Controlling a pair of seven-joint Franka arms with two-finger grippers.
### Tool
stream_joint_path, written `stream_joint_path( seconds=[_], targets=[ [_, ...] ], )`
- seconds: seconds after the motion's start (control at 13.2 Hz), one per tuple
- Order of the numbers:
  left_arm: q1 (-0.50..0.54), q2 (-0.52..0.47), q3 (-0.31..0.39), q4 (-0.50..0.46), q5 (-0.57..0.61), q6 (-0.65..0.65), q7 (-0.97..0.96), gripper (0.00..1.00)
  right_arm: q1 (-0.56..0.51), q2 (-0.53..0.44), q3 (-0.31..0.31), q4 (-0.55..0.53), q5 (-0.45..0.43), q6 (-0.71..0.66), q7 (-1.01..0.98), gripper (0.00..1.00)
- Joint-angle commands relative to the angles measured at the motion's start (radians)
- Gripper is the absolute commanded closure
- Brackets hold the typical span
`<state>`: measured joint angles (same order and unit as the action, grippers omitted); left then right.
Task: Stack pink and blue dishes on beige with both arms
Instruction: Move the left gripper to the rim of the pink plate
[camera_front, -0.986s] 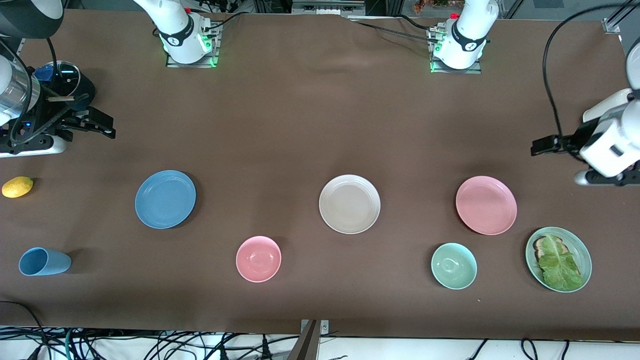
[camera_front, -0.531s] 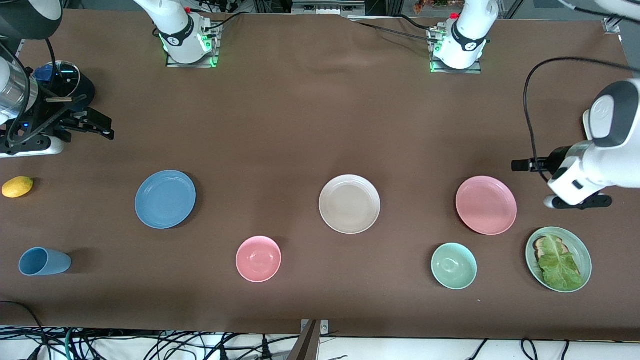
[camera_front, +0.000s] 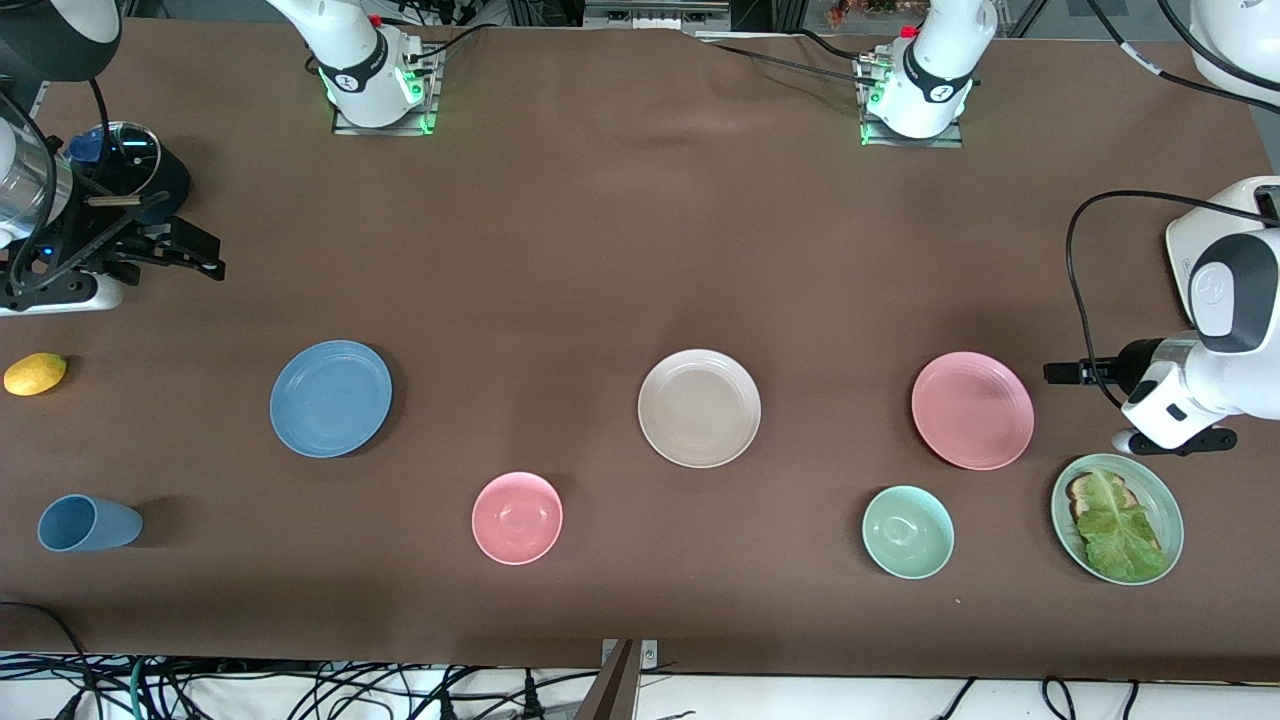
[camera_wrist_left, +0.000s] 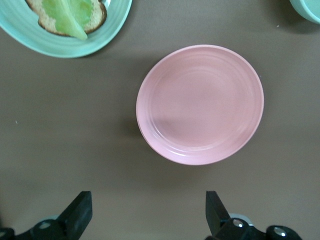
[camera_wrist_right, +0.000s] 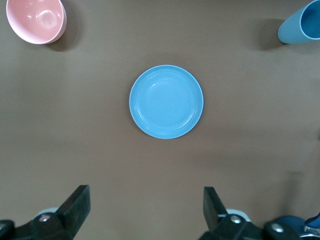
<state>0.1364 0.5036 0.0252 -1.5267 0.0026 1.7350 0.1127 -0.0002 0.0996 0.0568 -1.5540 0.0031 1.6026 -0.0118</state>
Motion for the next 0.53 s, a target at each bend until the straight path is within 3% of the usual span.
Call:
stream_joint_path(
  seconds=[0.0,0.23,0.46],
  targets=[
    [0.032,-0.005,-0.01,-0.105,0.008,0.153,0.07,0.0,-0.003,-0.012,0.0,-0.012,0.008,0.01,0.004,0.0],
    [0.032,-0.002,-0.013,-0.234,0.005,0.346,0.064,0.0,-0.003,-0.012,0.0,-0.012,0.009,0.01,0.004,0.0],
    [0.04,0.056,-0.014,-0.236,-0.006,0.402,0.065,0.0,-0.003,-0.012,0.0,-0.011,0.014,0.01,0.004,0.0]
  ],
)
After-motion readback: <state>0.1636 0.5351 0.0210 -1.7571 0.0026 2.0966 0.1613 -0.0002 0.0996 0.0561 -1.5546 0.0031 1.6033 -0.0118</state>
